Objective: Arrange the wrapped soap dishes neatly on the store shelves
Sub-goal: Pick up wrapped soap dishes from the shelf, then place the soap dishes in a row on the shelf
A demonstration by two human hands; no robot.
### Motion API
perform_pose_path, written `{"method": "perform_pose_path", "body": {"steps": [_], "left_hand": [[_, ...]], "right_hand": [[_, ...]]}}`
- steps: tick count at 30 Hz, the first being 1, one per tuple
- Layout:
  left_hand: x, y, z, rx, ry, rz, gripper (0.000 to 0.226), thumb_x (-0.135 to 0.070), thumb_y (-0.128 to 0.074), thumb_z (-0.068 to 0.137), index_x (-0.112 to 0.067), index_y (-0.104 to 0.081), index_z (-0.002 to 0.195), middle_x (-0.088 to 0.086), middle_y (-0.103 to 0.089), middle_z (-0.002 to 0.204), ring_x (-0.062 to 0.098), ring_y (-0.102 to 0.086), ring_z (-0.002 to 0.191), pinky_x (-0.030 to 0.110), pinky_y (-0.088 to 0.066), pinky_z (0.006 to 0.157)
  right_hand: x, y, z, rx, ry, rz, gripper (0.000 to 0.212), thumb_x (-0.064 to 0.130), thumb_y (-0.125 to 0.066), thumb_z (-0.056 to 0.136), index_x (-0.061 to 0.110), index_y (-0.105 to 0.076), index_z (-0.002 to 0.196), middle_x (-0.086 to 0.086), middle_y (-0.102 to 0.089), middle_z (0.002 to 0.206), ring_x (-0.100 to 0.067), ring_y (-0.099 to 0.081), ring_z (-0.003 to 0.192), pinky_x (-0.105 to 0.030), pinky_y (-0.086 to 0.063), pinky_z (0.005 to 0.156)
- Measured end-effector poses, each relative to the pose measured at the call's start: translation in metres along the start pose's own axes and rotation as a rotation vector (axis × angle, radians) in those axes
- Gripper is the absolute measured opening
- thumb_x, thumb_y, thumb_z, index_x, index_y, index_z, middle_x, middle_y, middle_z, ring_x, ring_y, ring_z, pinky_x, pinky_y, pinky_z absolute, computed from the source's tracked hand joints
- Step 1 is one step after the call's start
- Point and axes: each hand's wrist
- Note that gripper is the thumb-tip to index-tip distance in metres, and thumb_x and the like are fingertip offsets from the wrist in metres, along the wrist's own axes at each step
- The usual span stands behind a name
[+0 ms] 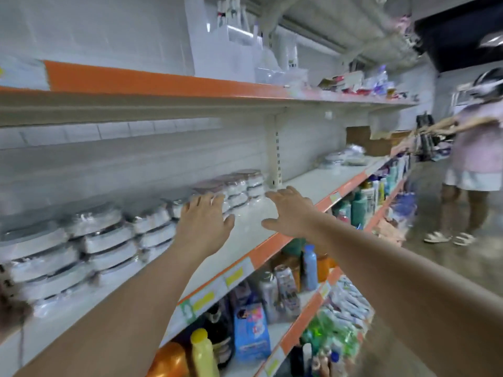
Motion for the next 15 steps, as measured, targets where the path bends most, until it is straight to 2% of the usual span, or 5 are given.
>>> {"method": "perform_pose_path", "body": {"steps": [7, 11, 15], "left_hand": [[-0.161, -0.029, 0.092, 0.001, -0.079, -0.105, 0.053, -0.042, -0.034, 0.097, -0.015, -0.030, 0.143, 0.004, -0.032, 0.147, 0.025, -0.029, 0.134, 0.036, -0.024, 0.106], [-0.221, -0.052, 0.133, 0.032, -0.088, -0.159, 0.052, -0.040, -0.034, 0.097, -0.017, -0.029, 0.143, 0.003, -0.032, 0.147, 0.023, -0.028, 0.134, 0.035, -0.023, 0.107], [-0.267, -0.083, 0.178, 0.076, -0.101, -0.173, 0.054, -0.042, -0.034, 0.097, -0.016, -0.027, 0.144, 0.004, -0.031, 0.148, 0.024, -0.029, 0.134, 0.035, -0.024, 0.107]], "right_hand": [[-0.167, 0.030, 0.019, -0.012, -0.087, -0.016, 0.067, 0.041, -0.050, 0.092, 0.017, -0.022, 0.147, -0.008, -0.029, 0.150, -0.025, -0.015, 0.141, -0.045, -0.028, 0.110], [-0.240, 0.033, 0.032, -0.014, -0.124, 0.014, 0.064, 0.038, -0.050, 0.092, 0.015, -0.026, 0.146, -0.008, -0.037, 0.144, -0.024, -0.022, 0.136, -0.044, -0.031, 0.107], [-0.303, 0.032, 0.046, -0.007, -0.168, 0.038, 0.062, 0.038, -0.049, 0.093, 0.016, -0.025, 0.146, -0.006, -0.034, 0.144, -0.022, -0.022, 0.137, -0.040, -0.031, 0.108]]}}
Point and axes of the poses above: each hand's wrist, its own z-axis towards the middle knuckle, its own y-axis out of the back of the hand, x = y × z
